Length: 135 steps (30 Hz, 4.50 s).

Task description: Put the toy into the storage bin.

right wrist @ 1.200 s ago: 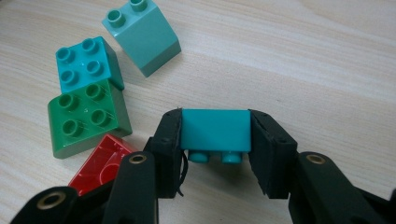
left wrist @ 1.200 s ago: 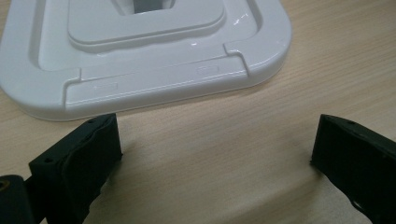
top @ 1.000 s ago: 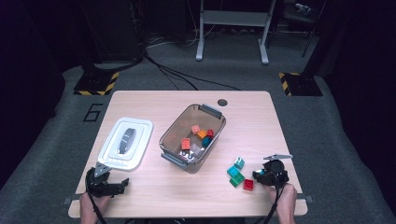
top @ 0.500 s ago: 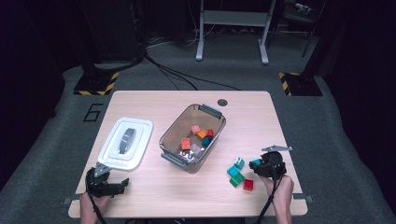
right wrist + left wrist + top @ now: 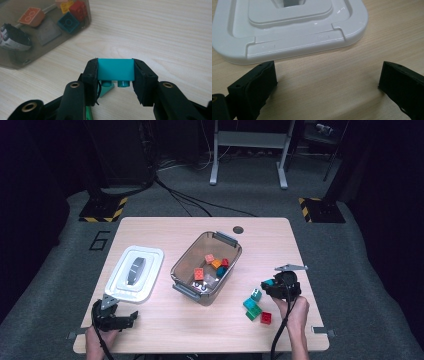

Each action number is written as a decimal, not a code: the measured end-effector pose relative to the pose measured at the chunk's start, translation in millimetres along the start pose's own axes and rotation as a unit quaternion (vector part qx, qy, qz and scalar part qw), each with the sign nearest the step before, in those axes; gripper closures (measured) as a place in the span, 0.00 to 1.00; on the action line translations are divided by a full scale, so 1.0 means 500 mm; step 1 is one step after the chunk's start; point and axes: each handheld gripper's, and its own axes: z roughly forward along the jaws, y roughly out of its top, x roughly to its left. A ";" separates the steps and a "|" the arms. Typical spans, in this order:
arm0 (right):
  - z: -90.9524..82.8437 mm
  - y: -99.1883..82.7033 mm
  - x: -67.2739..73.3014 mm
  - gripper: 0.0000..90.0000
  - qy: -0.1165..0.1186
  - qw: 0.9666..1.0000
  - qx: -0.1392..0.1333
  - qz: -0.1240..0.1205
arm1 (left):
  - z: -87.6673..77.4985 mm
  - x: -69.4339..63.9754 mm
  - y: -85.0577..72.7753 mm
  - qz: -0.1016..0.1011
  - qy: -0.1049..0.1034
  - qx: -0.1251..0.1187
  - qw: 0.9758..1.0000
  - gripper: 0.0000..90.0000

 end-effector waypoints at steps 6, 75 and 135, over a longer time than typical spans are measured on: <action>-0.005 0.031 0.010 0.65 0.006 1.000 -0.009 -0.002 | 0.000 0.000 0.000 0.000 0.000 0.001 1.000 0.01; 0.077 0.261 0.181 0.65 0.048 0.991 0.008 -0.126 | -0.001 0.001 0.000 0.004 0.000 0.003 1.000 0.01; 0.102 -0.019 0.010 0.39 0.050 0.993 0.076 -0.075 | -0.002 0.002 0.000 0.006 -0.002 0.005 1.000 0.01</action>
